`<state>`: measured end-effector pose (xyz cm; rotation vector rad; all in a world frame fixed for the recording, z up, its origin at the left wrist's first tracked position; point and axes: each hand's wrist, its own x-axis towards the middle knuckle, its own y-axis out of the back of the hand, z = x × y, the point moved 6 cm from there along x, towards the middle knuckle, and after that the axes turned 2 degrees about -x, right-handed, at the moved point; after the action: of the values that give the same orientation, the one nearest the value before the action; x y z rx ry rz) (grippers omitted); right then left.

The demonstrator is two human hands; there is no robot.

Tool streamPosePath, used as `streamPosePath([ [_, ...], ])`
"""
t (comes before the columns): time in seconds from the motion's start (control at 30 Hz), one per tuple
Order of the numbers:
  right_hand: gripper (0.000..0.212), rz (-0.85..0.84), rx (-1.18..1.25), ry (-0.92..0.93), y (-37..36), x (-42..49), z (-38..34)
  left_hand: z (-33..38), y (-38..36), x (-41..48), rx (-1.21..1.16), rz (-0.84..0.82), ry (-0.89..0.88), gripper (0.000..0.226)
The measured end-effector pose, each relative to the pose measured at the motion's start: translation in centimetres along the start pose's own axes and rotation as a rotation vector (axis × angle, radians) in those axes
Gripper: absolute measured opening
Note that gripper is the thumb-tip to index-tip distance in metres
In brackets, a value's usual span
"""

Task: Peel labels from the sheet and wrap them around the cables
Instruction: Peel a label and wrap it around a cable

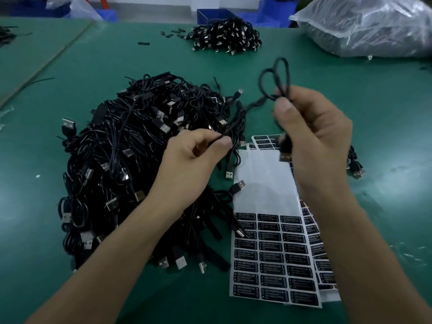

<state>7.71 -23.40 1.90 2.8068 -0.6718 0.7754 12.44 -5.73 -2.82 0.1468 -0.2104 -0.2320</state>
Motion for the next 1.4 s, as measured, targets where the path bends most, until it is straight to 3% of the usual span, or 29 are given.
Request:
streamPosePath([
  [0.1, 0.013, 0.151, 0.026, -0.211, 2.6, -1.0, 2.6, 1.6, 0.1, -0.1, 0.093, -0.024, -0.089, 0.016],
  [0.17, 0.022, 0.146, -0.036, -0.359, 3.5, -1.5, 4.0, 2.1, -0.1, -0.3, 0.0, -0.071, -0.085, 0.019],
  [0.27, 0.028, 0.01, -0.059, -0.499, 3.8, -1.9, 5.1, 1.7, 0.0, -0.5, -0.233, -0.046, 0.052, 0.025],
  [0.4, 0.005, -0.219, 0.002, -0.527, 2.5, -2.6, 4.7, 1.0, 0.6, -0.2, -0.341, 0.028, 0.125, 0.022],
  [0.47, 0.02, -0.296, 0.063, -0.544, 1.7, -3.1, 4.7, 0.6, 0.5, -0.2, -0.354, 0.03, 0.155, 0.014],
  [0.73, 0.024, -0.345, 0.221, -0.602, 0.9, -4.2, 5.4, -0.5, 0.1, -0.2, 0.11, -0.039, 0.086, 0.032],
  [0.87, 0.021, -0.337, 0.407, -0.615, 1.0, -4.0, 5.3, -0.4, -0.5, -0.5, 0.302, -0.097, 0.024, 0.025],
  [1.0, 0.02, -0.269, 0.476, -0.662, 1.8, -3.7, 5.6, -0.4, -0.4, -0.4, 0.066, -0.104, 0.078, 0.01],
  [1.13, 0.021, -0.176, 0.404, -0.672, 2.7, -3.5, 6.0, 0.0, 0.2, 0.1, -0.325, -0.049, 0.13, 0.016],
  [1.3, 0.019, -0.142, 0.477, -0.624, 3.1, -3.4, 5.5, 0.2, 1.7, 0.2, -0.375, 0.132, 0.06, 0.014],
  [1.4, 0.015, -0.164, 0.451, -0.548, 3.2, -3.3, 5.1, -0.2, 1.1, 0.1, -0.37, 0.089, 0.164, 0.008],
])
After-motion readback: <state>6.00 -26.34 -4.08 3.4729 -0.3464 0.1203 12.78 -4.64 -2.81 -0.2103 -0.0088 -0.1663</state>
